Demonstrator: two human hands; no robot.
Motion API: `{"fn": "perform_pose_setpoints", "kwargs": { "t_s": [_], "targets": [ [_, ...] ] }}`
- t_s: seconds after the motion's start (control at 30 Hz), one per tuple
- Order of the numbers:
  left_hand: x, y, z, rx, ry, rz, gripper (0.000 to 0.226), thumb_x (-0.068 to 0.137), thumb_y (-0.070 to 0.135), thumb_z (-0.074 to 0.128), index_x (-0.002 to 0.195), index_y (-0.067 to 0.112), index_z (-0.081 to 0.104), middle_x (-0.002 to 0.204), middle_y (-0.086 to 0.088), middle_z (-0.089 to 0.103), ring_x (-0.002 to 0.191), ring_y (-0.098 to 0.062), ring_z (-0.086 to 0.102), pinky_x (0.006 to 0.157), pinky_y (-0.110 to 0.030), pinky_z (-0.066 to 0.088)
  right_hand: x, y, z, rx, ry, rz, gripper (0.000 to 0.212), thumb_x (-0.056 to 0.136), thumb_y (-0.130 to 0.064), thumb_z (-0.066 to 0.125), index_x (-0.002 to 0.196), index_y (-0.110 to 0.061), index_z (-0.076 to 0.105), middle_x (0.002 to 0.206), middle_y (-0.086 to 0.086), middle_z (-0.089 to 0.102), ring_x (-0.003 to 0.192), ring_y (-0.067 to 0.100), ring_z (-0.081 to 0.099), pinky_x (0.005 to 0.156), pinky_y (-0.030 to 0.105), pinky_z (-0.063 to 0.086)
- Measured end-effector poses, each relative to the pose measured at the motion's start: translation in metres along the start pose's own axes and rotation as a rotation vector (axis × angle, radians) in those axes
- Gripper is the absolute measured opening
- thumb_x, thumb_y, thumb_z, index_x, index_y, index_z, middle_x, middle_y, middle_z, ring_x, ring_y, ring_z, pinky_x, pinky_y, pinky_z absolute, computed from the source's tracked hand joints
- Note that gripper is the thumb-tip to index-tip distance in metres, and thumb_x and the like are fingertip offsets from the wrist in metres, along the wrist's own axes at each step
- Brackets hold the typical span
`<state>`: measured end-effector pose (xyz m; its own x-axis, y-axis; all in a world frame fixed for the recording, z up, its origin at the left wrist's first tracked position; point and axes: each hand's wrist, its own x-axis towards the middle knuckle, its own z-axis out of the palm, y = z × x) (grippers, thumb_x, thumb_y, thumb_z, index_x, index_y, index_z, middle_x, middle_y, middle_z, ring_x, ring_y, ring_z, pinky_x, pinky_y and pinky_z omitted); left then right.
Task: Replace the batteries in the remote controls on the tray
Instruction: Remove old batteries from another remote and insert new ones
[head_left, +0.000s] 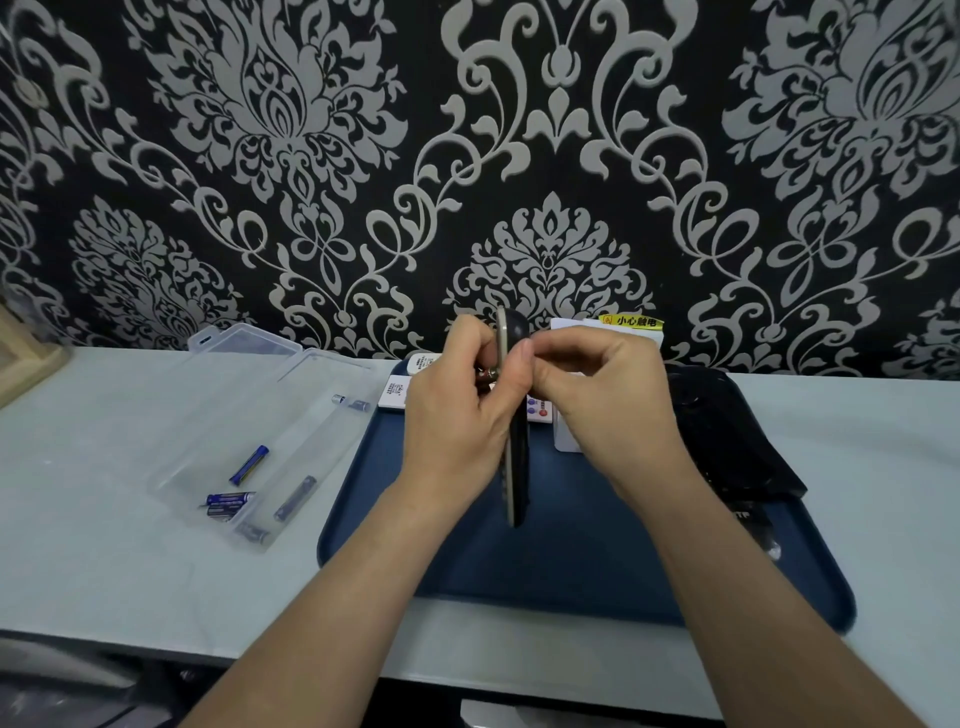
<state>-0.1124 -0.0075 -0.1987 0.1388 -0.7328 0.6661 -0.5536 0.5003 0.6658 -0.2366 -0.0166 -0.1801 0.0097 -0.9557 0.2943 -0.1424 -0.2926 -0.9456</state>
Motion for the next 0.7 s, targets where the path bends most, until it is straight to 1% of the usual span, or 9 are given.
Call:
{"fn": "perform_pose_setpoints", "kwargs": {
  "t_s": [0.13, 0.2, 0.27, 0.37, 0.5, 0.53, 0.6, 0.63, 0.7],
  "targets": [
    [0.0, 0.003, -0.002, -0.027, -0.005, 0.016, 0.029, 0.09, 0.037, 0.055, 0.077, 0.017, 0.039, 0.063, 0.01, 0.042, 0.052, -0.007, 0.039, 0.049, -0.014, 0.029, 0.004, -0.004, -0.009, -0.006, -0.033, -0.037, 0.007, 0.08, -0.007, 0.077, 0.087, -0.005, 0.077, 0.082, 0.009, 0.074, 0.082, 0.022, 0.07, 0.079, 0.037, 0.058],
    [0.002, 0.006, -0.003, -0.022, 0.018, 0.018, 0.029, 0.089, 0.035, 0.059, 0.078, 0.016, 0.04, 0.059, 0.01, 0.039, 0.052, -0.006, 0.04, 0.049, -0.013, 0.028, 0.003, -0.003, -0.009, -0.01, -0.062, -0.032, 0.001, 0.081, -0.004, 0.075, 0.081, -0.004, 0.075, 0.077, 0.012, 0.073, 0.072, 0.024, 0.067, 0.072, 0.037, 0.056],
    [0.005, 0.008, -0.004, -0.027, 0.061, 0.015, 0.03, 0.09, 0.029, 0.063, 0.078, 0.013, 0.041, 0.059, 0.01, 0.038, 0.052, -0.005, 0.04, 0.049, -0.013, 0.03, 0.0, -0.001, -0.006, -0.034, -0.101, -0.016, 0.004, 0.082, -0.001, 0.072, 0.078, -0.003, 0.073, 0.069, 0.008, 0.07, 0.063, 0.014, 0.062, 0.066, 0.031, 0.054],
    [0.005, 0.012, -0.002, -0.12, 0.057, -0.087, 0.025, 0.093, 0.026, 0.059, 0.079, 0.018, 0.04, 0.057, 0.011, 0.039, 0.051, -0.003, 0.039, 0.049, -0.013, 0.032, 0.0, -0.001, -0.005, 0.147, -0.107, 0.044, 0.002, 0.088, 0.0, 0.065, 0.087, 0.0, 0.067, 0.075, 0.009, 0.065, 0.068, 0.012, 0.062, 0.069, 0.029, 0.055],
    [0.006, 0.011, -0.001, -0.437, -0.016, -0.315, 0.01, 0.099, 0.025, 0.046, 0.1, 0.015, 0.045, 0.06, 0.011, 0.062, 0.055, 0.001, 0.055, 0.056, -0.015, 0.045, 0.004, -0.002, -0.006, 0.363, -0.2, 0.309, 0.014, 0.094, -0.016, 0.062, 0.107, -0.012, 0.058, 0.092, 0.005, 0.07, 0.079, 0.013, 0.068, 0.075, 0.03, 0.059],
    [0.008, 0.011, -0.003, -0.502, -0.019, -0.357, 0.012, 0.1, 0.025, 0.043, 0.103, 0.013, 0.044, 0.067, 0.011, 0.068, 0.061, -0.001, 0.061, 0.061, -0.018, 0.05, 0.004, 0.0, -0.006, 0.354, -0.256, 0.375, 0.016, 0.095, -0.019, 0.062, 0.11, -0.013, 0.057, 0.091, 0.004, 0.071, 0.078, 0.014, 0.068, 0.075, 0.031, 0.059],
    [0.011, 0.009, -0.007, -0.615, -0.019, -0.423, 0.015, 0.101, 0.029, 0.041, 0.104, 0.015, 0.045, 0.082, -0.002, 0.073, 0.076, -0.015, 0.069, 0.072, -0.034, 0.057, 0.002, 0.002, -0.002, 0.285, -0.354, 0.407, 0.014, 0.097, -0.021, 0.058, 0.108, -0.013, 0.06, 0.089, 0.004, 0.069, 0.077, 0.017, 0.064, 0.075, 0.034, 0.058],
    [0.012, 0.008, -0.009, -0.628, -0.016, -0.436, 0.017, 0.101, 0.031, 0.041, 0.104, 0.016, 0.047, 0.087, -0.008, 0.073, 0.08, -0.022, 0.068, 0.076, -0.042, 0.057, 0.0, 0.003, 0.001, 0.273, -0.376, 0.39, 0.013, 0.098, -0.021, 0.056, 0.105, -0.012, 0.064, 0.087, 0.004, 0.067, 0.078, 0.016, 0.063, 0.074, 0.034, 0.056],
    [0.014, 0.006, -0.011, -0.532, -0.016, -0.411, 0.02, 0.101, 0.033, 0.043, 0.103, 0.016, 0.053, 0.09, -0.009, 0.07, 0.082, -0.023, 0.065, 0.076, -0.045, 0.054, -0.002, 0.004, 0.006, 0.305, -0.363, 0.34, 0.016, 0.099, -0.018, 0.055, 0.097, -0.008, 0.068, 0.084, 0.007, 0.066, 0.079, 0.018, 0.061, 0.073, 0.034, 0.052]
  ]
}}
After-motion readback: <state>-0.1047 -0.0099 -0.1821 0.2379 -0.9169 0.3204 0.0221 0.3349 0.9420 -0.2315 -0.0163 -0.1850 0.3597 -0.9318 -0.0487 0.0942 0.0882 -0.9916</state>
